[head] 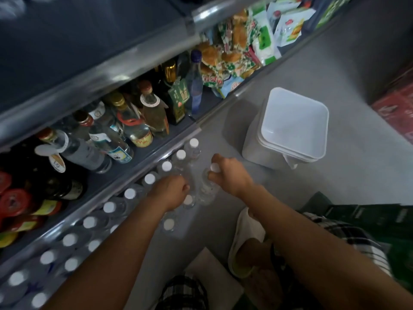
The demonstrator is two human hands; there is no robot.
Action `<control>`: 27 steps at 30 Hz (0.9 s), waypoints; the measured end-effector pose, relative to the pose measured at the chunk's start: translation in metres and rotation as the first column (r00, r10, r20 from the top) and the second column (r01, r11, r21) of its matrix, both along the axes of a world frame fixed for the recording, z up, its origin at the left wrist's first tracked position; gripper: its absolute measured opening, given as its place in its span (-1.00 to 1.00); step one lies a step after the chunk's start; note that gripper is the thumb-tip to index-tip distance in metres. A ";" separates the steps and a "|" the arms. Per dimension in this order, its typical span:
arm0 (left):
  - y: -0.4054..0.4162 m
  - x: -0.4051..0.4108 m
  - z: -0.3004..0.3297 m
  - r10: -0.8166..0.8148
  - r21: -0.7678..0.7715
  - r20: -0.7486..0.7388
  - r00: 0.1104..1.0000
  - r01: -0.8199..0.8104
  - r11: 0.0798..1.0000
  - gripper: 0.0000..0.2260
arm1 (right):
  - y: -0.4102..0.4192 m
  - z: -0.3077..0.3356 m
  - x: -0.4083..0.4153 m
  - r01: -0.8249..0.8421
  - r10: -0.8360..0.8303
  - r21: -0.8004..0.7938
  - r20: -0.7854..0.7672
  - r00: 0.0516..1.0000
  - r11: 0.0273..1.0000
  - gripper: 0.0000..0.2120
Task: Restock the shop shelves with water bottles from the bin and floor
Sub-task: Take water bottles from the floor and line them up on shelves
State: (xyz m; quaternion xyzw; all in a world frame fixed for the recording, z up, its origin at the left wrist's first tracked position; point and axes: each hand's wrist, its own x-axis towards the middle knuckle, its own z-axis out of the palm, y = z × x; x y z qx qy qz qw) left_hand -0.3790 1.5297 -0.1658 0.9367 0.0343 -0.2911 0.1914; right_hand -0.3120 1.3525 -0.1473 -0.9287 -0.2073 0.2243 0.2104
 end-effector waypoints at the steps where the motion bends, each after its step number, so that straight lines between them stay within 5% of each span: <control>1: 0.002 0.005 0.011 0.009 -0.012 0.019 1.000 -0.008 1.000 -0.73 | 0.001 0.015 0.005 0.001 -0.002 0.028 0.039 0.999 1.000 -0.71; 15: 0.051 0.032 0.171 0.064 -0.081 0.392 0.918 -0.035 0.996 -0.76 | 0.045 0.240 0.047 -0.089 -0.016 0.196 0.480 0.877 0.976 -0.70; 27: 0.125 -0.012 0.249 0.264 -0.101 0.552 0.791 -0.251 0.963 -0.79 | 0.122 0.328 0.030 -0.317 0.079 0.237 0.675 0.734 0.918 -0.75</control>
